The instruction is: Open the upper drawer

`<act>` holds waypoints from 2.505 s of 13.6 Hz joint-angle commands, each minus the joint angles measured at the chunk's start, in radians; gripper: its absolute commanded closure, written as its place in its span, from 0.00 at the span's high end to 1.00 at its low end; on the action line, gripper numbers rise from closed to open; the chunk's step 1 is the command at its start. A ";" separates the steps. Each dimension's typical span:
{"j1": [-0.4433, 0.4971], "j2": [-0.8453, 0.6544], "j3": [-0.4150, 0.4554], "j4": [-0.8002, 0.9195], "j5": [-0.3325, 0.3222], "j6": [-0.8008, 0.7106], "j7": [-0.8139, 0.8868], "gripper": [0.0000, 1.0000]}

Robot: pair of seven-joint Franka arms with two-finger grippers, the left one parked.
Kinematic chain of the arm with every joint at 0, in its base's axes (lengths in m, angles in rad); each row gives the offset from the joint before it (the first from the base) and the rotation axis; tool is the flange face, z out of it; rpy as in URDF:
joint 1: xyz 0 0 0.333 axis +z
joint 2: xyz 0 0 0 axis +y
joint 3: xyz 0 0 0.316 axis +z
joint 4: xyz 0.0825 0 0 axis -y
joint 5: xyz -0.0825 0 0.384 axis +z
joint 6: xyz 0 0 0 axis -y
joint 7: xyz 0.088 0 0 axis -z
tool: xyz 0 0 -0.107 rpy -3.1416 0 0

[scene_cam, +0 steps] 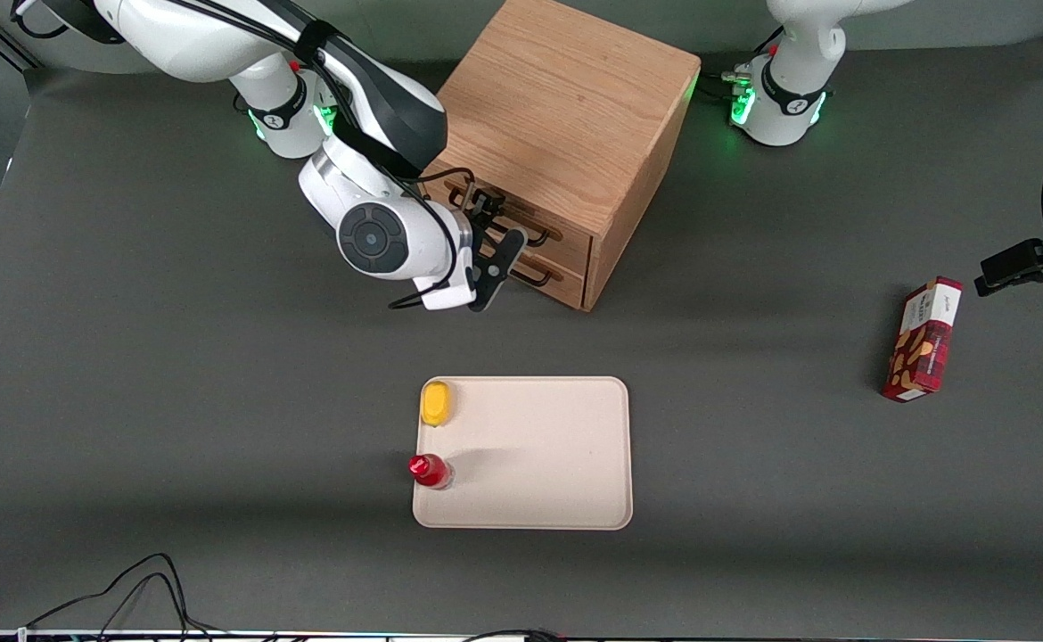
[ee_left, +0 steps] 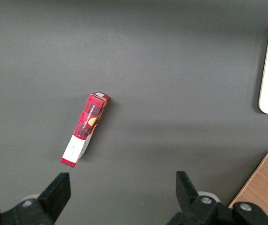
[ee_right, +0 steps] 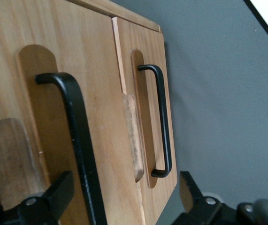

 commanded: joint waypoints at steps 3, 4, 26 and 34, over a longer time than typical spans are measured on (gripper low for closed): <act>-0.017 0.020 0.014 -0.020 -0.059 0.053 -0.022 1.00; -0.023 0.031 0.012 -0.010 -0.061 0.053 -0.024 1.00; -0.040 0.284 -0.161 0.487 -0.121 -0.153 -0.228 1.00; -0.035 0.350 -0.155 0.605 -0.115 -0.151 -0.347 1.00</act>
